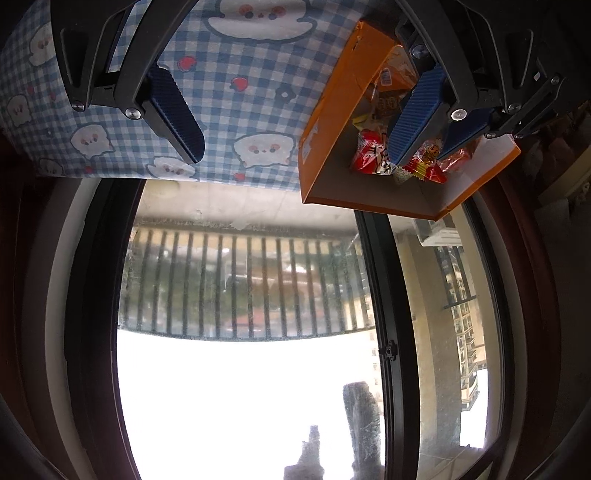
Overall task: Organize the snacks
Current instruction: 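Carry the candy packet over the orange box with the left tool, then open the left tool to drop the candy packet into the box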
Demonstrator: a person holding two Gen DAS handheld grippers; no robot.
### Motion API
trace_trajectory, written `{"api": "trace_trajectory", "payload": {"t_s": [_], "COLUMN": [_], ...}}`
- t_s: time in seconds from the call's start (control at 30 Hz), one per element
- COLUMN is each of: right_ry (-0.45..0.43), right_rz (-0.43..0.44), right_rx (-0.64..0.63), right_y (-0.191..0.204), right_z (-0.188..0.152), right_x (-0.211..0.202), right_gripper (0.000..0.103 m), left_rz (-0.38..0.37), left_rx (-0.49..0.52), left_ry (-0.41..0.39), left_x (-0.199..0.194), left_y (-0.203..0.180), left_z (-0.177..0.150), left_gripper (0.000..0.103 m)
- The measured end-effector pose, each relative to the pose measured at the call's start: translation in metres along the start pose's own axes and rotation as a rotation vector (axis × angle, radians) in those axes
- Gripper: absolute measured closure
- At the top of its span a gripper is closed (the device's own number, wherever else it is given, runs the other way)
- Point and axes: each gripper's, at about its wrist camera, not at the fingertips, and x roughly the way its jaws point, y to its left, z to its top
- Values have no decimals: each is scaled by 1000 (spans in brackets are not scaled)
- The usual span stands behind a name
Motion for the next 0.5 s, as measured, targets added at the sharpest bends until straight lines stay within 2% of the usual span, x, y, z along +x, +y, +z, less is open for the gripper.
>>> {"api": "trace_trajectory", "payload": {"t_s": [0.13, 0.3, 0.5], "right_ry": [-7, 38, 49], "right_rz": [-43, -26, -58], "right_rx": [-15, 33, 60], "right_y": [18, 27, 37], "right_z": [-5, -16, -25], "right_x": [7, 24, 43], "right_gripper": [2, 2, 2], "left_rz": [-11, -6, -14], "left_rx": [-22, -45, -92], "left_ry": [19, 47, 91], "left_x": [7, 23, 40], "left_y": [14, 26, 36], "left_z": [-7, -14, -20], "left_gripper": [73, 73, 71]}}
